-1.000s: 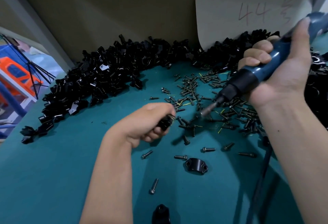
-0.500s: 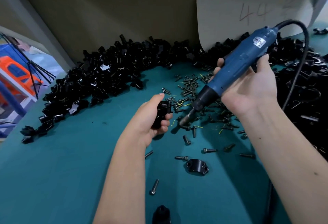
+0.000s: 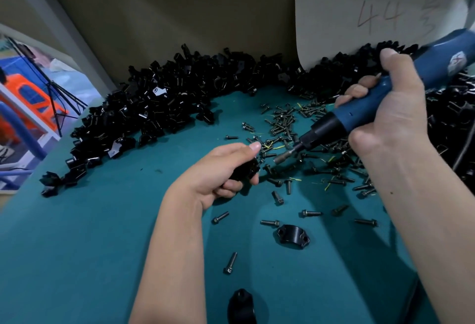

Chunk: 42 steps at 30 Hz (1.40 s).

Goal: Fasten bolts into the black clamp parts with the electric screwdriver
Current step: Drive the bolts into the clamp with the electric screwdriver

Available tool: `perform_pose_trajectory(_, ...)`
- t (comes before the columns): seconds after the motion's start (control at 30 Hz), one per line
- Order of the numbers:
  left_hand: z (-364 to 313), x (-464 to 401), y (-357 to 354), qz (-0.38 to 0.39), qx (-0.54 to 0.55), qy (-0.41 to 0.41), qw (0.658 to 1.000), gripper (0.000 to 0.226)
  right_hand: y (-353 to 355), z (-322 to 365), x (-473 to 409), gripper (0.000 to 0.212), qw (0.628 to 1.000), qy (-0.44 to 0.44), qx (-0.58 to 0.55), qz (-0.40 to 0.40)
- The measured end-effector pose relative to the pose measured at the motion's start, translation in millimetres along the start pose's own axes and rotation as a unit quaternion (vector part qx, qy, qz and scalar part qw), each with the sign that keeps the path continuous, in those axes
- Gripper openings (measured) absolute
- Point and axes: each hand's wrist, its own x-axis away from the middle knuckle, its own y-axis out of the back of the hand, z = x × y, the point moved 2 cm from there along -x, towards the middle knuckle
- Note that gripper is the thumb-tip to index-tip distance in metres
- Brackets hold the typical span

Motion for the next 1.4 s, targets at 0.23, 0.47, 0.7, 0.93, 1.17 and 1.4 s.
perform_pose_trajectory(0.23,-3.7,6.1,-8.0,0.066,-0.044,-0.016,0.997,0.027,2.1,-2.8,-3.1,0.028,1.000,-0.025,-0.007,0.017)
perform_pose_trajectory(0.47,-2.5,3.2,-11.1,0.082,-0.034,-0.014,0.996,0.027,3.6,-6.6,-5.6,0.026,0.999,-0.037,-0.003,0.026)
perform_pose_trajectory(0.7,-1.0,0.3,-12.6,0.077,-0.015,0.003,0.997,0.026,3.8,-4.1,-4.7,0.026,0.999,-0.022,-0.008,0.038)
perform_pose_trajectory(0.93,0.0,-2.9,-11.5,0.046,-0.014,0.017,0.999,0.020,1.1,-1.9,-0.1,0.027,0.998,-0.020,-0.025,0.054)
perform_pose_trajectory(1.17,-2.1,-2.8,-8.8,0.008,-0.006,-0.015,1.000,0.023,1.8,0.2,-1.2,0.026,0.999,-0.006,-0.023,0.025)
perform_pose_trajectory(1.4,-1.9,-5.6,3.5,-0.088,0.164,-0.019,0.982,0.017,6.6,1.3,-0.5,0.053,0.993,-0.029,0.110,-0.013)
